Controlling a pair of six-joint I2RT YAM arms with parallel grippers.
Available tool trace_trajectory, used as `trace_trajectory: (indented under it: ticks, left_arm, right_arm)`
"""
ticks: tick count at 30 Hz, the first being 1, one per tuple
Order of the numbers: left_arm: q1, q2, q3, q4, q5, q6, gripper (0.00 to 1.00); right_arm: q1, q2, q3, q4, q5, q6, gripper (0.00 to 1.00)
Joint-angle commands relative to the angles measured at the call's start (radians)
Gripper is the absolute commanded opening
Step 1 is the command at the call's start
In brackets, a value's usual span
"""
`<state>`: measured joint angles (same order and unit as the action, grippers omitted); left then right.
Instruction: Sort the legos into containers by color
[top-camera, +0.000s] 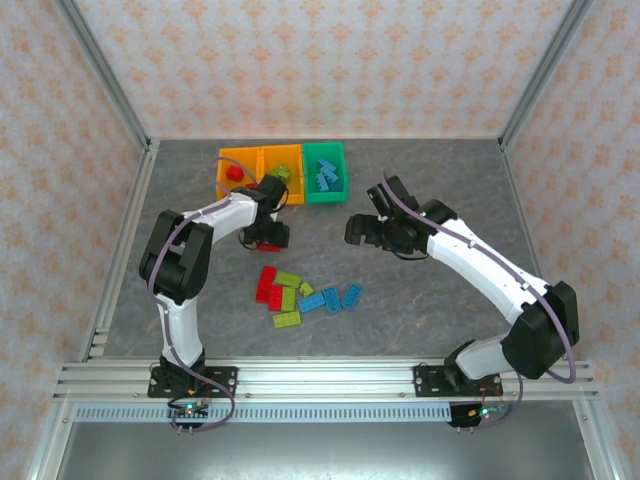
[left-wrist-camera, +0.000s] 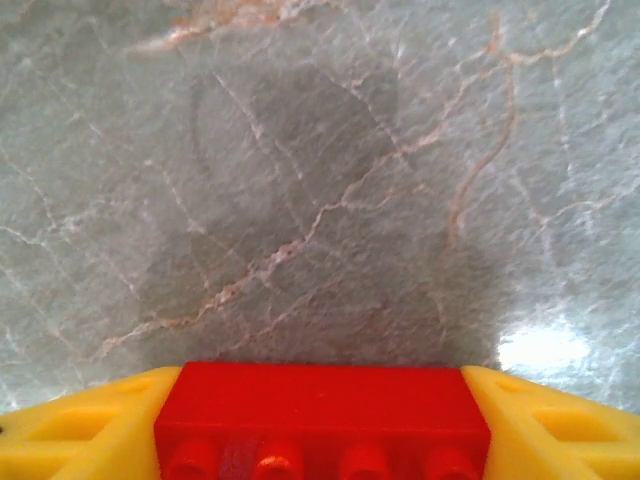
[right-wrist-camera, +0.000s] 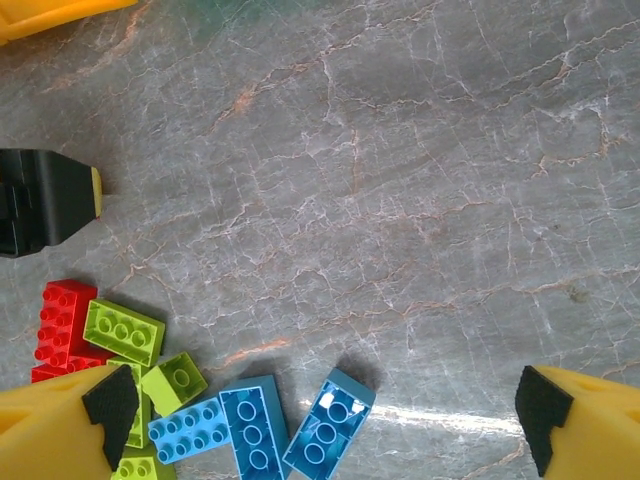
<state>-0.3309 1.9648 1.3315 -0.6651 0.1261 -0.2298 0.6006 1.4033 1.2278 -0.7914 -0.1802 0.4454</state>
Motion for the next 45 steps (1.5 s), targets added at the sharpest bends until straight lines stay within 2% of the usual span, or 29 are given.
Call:
trace_trajectory:
  ticks: [1, 3, 6, 10, 14, 19, 22, 28, 31, 34, 36, 41, 45]
  left_arm:
    - [0.009, 0.017, 0.005, -0.031, 0.011, 0.005, 0.53]
    - [0.009, -0.003, 0.001, -0.031, 0.012, 0.0, 0.47]
    - [0.021, -0.049, 0.005, -0.041, 0.025, -0.025, 0.45]
    - [0.07, -0.175, 0.051, -0.054, 0.018, -0.074, 0.46]
    - [0.142, -0.193, 0.178, -0.068, -0.042, -0.091, 0.46]
    - [0.213, -0.062, 0.412, -0.073, -0.1, -0.109, 0.47]
    - [0.24, 0.078, 0.563, -0.089, -0.12, -0.126, 0.48]
    - [0.257, 0.296, 0.858, -0.162, -0.14, -0.153, 0.51]
    - [0.259, 0.351, 0.951, -0.18, -0.141, -0.166, 0.57]
    - [0.259, 0.366, 0.988, -0.191, -0.127, -0.165, 0.72]
    - [0.259, 0.353, 0.983, -0.189, -0.118, -0.166, 0.76]
    - [0.259, 0.249, 0.902, -0.162, -0.073, -0.176, 0.8]
    - [0.248, 0.06, 0.719, -0.079, -0.038, -0.188, 0.8]
  right_arm:
    - [-0.001, 0.0, 0.027, 0.015, -0.048, -0.028, 0.97]
    - [0.0, 0.008, 0.033, 0.036, -0.119, -0.057, 0.97]
    - [-0.001, 0.026, 0.052, 0.056, -0.201, -0.079, 0.96]
    - [0.0, 0.051, 0.076, 0.054, -0.192, -0.077, 0.96]
    - [0.0, 0.069, 0.085, 0.063, -0.173, -0.058, 0.95]
    - [-0.001, 0.083, 0.091, 0.065, -0.132, -0.043, 0.95]
    - [-0.001, 0.083, 0.097, 0.055, -0.104, -0.032, 0.94]
    - [-0.001, 0.065, 0.091, 0.015, -0.074, -0.019, 0.94]
    - [-0.001, 0.047, 0.078, -0.001, -0.059, -0.021, 0.94]
    - [-0.001, 0.035, 0.064, -0.006, -0.052, -0.021, 0.94]
    - [0.0, 0.035, 0.059, -0.008, -0.049, -0.02, 0.94]
    - [-0.001, 0.06, 0.049, -0.024, -0.043, -0.017, 0.95]
    - [0.002, 0.079, 0.003, -0.068, -0.07, -0.014, 0.94]
